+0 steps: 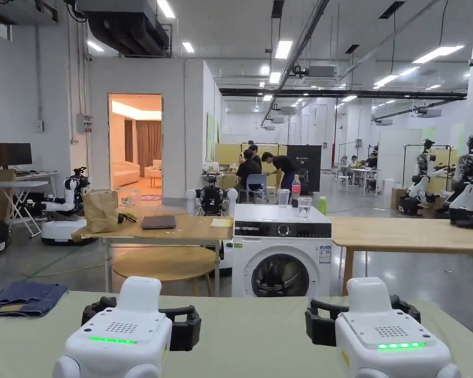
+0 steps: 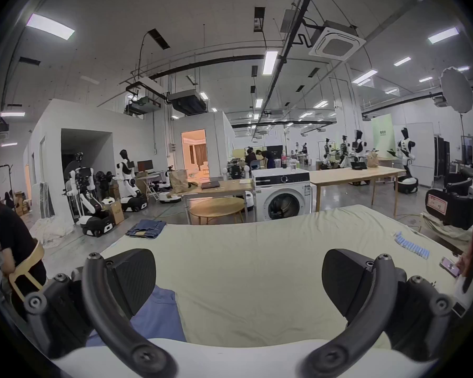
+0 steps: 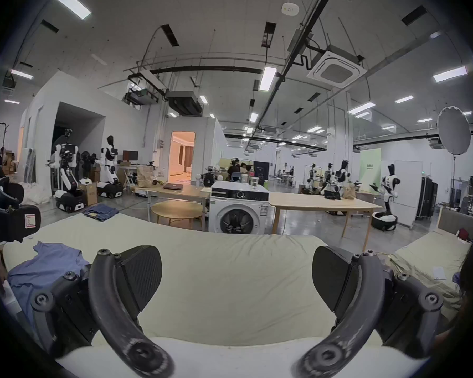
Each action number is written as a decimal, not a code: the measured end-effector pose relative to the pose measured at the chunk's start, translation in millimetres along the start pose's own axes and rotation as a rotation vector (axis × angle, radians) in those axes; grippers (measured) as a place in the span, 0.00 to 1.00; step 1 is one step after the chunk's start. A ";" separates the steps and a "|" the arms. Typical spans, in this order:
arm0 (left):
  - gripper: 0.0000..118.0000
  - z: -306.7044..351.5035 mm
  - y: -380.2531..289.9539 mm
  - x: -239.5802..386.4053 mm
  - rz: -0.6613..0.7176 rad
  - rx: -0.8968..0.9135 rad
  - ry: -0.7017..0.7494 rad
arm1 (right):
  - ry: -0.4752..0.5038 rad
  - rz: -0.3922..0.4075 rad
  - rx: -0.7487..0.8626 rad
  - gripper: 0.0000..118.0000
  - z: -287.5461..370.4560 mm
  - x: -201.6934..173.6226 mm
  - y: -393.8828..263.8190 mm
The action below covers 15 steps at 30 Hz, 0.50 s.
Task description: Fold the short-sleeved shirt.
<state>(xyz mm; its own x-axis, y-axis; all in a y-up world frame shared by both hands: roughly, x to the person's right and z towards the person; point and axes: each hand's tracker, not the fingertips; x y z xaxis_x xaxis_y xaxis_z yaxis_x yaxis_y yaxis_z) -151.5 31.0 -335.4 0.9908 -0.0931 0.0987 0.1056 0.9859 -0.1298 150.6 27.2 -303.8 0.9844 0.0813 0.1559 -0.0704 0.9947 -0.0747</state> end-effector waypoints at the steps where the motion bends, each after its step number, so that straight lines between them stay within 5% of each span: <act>1: 1.00 1.1 -0.8 1.2 -0.005 0.005 0.009 | 0.000 -0.006 -0.002 0.95 -0.7 0.4 -1.8; 15: 1.00 1.0 -2.1 2.2 0.004 0.050 0.018 | -0.013 -0.025 -0.020 0.95 -3.9 2.1 -1.6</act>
<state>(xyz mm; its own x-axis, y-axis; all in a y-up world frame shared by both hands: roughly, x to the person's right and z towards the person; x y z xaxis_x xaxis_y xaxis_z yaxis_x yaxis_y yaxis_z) -149.7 28.9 -333.9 0.9926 -0.0912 0.0806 0.0977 0.9919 -0.0806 153.4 25.6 -307.1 0.9837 0.0572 0.1704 -0.0422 0.9950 -0.0905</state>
